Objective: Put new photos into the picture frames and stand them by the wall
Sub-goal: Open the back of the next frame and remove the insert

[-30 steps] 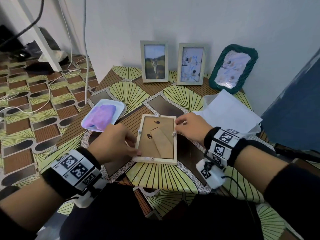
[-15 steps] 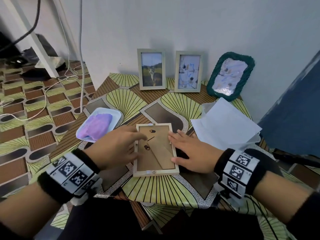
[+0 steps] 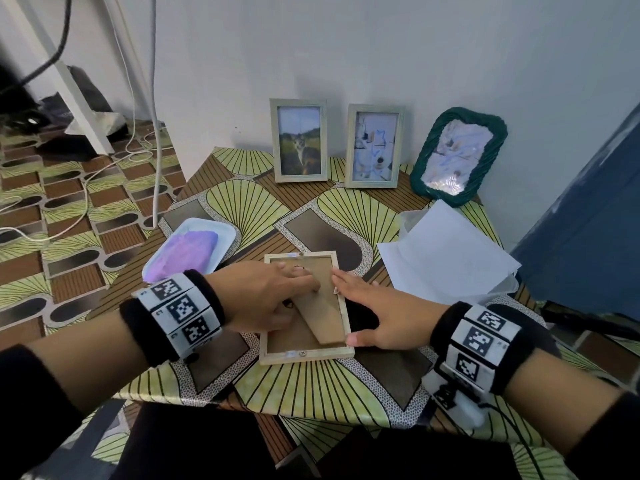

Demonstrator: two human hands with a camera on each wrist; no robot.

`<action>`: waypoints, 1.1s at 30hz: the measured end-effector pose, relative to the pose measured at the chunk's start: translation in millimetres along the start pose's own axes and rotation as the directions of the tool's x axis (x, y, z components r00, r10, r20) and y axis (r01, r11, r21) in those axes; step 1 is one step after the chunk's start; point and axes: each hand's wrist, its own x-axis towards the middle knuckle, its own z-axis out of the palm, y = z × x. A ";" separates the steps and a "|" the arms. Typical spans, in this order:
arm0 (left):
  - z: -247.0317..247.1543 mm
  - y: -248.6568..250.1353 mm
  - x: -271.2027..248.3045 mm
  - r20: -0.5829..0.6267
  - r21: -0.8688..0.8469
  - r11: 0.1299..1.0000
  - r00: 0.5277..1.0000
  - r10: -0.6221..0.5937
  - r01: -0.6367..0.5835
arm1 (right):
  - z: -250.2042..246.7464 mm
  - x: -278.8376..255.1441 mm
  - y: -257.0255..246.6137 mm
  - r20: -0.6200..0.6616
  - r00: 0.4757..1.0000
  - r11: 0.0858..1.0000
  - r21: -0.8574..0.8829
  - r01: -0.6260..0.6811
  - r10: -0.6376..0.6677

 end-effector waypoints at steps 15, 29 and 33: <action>21.4 8.1 2.3 -0.011 0.216 0.976 1.000 0.014 -0.011 | 0.4 -0.1 -4.4 -0.043 0.999 0.997 -0.069 -0.028 0.026; 13.4 -7.8 -28.2 -0.302 -0.082 0.997 0.953 -0.032 0.008 | -4.0 -6.9 -2.3 -0.052 0.992 0.987 -0.106 -0.123 0.118; 16.9 -22.6 -42.5 -0.320 -0.133 0.984 0.934 -0.159 0.122 | -1.6 -16.2 2.8 -0.089 0.986 0.989 -0.038 -0.141 0.137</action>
